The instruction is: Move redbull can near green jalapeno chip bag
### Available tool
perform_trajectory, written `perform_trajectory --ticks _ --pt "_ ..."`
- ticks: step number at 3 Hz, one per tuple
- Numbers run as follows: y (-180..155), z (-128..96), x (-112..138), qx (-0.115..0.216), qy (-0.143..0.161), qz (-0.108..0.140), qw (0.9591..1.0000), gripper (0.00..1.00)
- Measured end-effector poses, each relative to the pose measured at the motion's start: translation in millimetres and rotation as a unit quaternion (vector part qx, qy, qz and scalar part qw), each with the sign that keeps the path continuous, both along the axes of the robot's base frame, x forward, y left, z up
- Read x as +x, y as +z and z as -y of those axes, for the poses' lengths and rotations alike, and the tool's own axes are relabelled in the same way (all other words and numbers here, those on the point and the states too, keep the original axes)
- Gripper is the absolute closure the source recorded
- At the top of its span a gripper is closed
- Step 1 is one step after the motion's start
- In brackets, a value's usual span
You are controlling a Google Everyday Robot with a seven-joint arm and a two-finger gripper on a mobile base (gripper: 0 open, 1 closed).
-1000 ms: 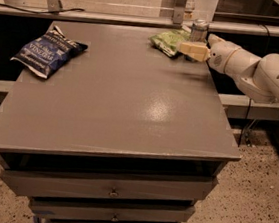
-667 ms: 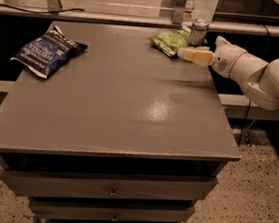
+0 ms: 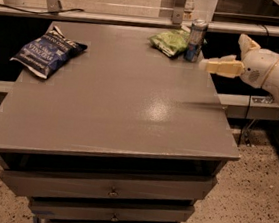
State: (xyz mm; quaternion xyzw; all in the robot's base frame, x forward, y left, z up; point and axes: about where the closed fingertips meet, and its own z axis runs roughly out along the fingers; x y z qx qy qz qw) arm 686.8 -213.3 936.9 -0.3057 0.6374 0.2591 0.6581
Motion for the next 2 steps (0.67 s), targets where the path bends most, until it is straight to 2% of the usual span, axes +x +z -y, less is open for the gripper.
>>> perform_trajectory --ticks 1,2 --pt "11.2 17.5 -35.7 -0.038 0.046 0.010 0.9982 0.00" --pt "9.1 0.4 -56.0 -0.041 0.099 0.007 0.9942 0.00"
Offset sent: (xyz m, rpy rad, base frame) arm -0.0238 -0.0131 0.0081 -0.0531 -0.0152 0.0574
